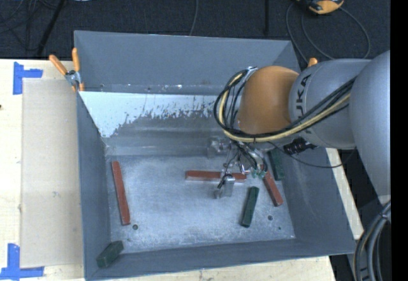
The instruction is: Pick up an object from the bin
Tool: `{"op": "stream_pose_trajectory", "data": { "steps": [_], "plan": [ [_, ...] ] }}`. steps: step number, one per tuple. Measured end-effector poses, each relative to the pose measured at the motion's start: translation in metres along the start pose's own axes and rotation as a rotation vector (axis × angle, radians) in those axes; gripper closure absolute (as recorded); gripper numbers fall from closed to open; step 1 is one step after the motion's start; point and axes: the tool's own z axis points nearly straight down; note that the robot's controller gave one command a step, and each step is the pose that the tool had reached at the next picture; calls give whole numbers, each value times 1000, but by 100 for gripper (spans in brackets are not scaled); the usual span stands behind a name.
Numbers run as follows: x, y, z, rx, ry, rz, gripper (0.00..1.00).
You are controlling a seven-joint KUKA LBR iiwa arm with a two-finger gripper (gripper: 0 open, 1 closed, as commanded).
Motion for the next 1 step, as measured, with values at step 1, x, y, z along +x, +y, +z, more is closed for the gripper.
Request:
{"op": "stream_pose_trajectory", "data": {
  "steps": [1],
  "plan": [
    [20,-17,1,0,3,73,100]
  ]
}}
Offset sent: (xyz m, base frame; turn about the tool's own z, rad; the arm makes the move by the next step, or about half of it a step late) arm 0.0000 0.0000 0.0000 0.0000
